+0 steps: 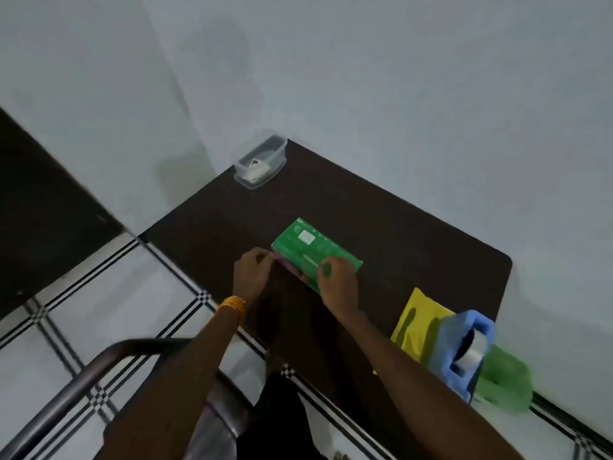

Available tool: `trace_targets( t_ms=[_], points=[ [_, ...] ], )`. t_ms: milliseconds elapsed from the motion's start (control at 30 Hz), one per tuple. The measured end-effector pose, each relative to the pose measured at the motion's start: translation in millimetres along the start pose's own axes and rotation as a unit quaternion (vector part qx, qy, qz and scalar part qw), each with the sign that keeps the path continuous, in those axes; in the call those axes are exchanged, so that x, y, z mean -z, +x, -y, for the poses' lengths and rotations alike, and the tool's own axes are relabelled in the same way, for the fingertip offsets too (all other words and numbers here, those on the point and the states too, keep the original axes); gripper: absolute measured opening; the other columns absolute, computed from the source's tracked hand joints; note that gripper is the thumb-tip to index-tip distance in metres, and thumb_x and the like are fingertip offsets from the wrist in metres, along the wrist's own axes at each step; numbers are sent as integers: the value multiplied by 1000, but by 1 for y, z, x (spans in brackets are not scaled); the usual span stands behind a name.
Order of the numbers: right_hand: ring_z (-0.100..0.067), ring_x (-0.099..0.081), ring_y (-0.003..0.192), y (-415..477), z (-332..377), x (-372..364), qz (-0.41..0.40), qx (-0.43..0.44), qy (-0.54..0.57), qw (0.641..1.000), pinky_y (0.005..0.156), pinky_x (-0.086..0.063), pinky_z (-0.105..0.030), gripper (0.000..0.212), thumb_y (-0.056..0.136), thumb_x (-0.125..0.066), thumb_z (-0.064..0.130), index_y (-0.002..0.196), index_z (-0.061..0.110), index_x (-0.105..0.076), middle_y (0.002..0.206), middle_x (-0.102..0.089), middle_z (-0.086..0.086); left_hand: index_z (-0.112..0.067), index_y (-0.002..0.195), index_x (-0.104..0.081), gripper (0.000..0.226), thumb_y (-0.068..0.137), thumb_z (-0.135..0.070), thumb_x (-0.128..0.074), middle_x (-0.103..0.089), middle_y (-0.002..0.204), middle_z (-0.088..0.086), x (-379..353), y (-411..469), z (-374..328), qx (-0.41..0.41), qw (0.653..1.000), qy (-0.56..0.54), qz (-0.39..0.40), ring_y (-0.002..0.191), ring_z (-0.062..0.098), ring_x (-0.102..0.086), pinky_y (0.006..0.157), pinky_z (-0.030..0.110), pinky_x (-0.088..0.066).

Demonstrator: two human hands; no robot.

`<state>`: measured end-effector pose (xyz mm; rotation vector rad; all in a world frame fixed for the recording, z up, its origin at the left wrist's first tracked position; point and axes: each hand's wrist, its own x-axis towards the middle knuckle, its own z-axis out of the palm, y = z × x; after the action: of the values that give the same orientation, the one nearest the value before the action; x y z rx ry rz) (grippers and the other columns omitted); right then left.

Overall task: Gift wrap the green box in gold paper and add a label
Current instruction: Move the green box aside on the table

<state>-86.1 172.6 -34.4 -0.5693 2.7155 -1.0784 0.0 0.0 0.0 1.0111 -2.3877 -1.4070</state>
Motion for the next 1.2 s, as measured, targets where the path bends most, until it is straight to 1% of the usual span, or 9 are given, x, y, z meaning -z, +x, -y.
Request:
trace_targets(
  t_ms=[67,167,300,400,567,733,933,1100,1200],
  points=[
    [-22,-53,116,10,-4,-7,-35,-21,-80,996,98,-45,-39,24,92,-61,26,113,14,-65,117,-61,-4,-10,107,-65,18,92,-18,-60,-66,100,3,-7,30,-1,-12,999,32,5,96,21,-63,84,35,-51],
    [-31,-26,144,17,-11,-19,-9,-100,-151,983,115,-26,-54,46,93,-57,36,136,21,-50,150,-38,-9,-10,123,-56,38,88,-24,-62,-57,120,9,-28,72,3,-13,992,97,78,113,26,-53,95,40,-47],
    [-31,-2,151,36,-12,-28,29,-167,-138,976,119,-16,-55,62,98,-47,47,154,28,-26,164,-12,-7,-24,141,-40,72,77,-46,-65,-53,131,7,-49,106,12,-13,969,103,226,120,25,-52,101,47,-46],
    [-29,3,152,47,-13,-31,23,-191,-134,972,120,-15,-55,65,99,-42,53,156,33,-19,166,-7,-5,-30,151,-25,87,79,-43,-71,-51,133,7,-60,117,13,-35,957,117,265,122,24,-50,103,45,-43],
    [-26,7,153,75,-29,-22,27,-187,-149,971,121,-14,-54,66,99,-36,58,157,36,-15,167,-2,-3,-56,147,-1,109,63,-76,-67,-55,136,3,-78,157,22,-41,947,107,302,121,21,-57,97,52,-49],
    [-23,10,153,101,-41,-9,9,-192,-134,972,122,-13,-49,73,97,-38,62,158,30,-15,167,0,-4,-62,143,12,109,65,-80,-62,-52,141,3,-89,174,2,-56,942,104,313,124,23,-55,99,54,-48],
    [-17,13,152,130,-60,-3,-52,-232,-60,969,121,-15,-43,92,88,-46,74,159,25,-13,167,6,2,-59,145,11,103,72,-74,-61,-43,148,6,-101,194,-27,-83,939,129,307,132,26,-46,105,54,-42],
    [-16,-4,153,145,-65,-3,-97,-254,9,962,116,-30,-42,103,81,-60,72,159,25,-14,166,7,9,-57,145,-9,103,62,-81,-65,-51,140,-2,-110,223,-27,-108,940,114,303,124,20,-54,100,51,-48],
    [-20,-13,152,156,-66,-7,-128,-266,30,955,116,-33,-44,107,78,-64,72,159,23,-14,166,2,4,-56,145,-10,102,62,-81,-65,-49,141,-2,-114,241,-27,-130,936,124,304,124,20,-52,100,52,-46]
  ],
)
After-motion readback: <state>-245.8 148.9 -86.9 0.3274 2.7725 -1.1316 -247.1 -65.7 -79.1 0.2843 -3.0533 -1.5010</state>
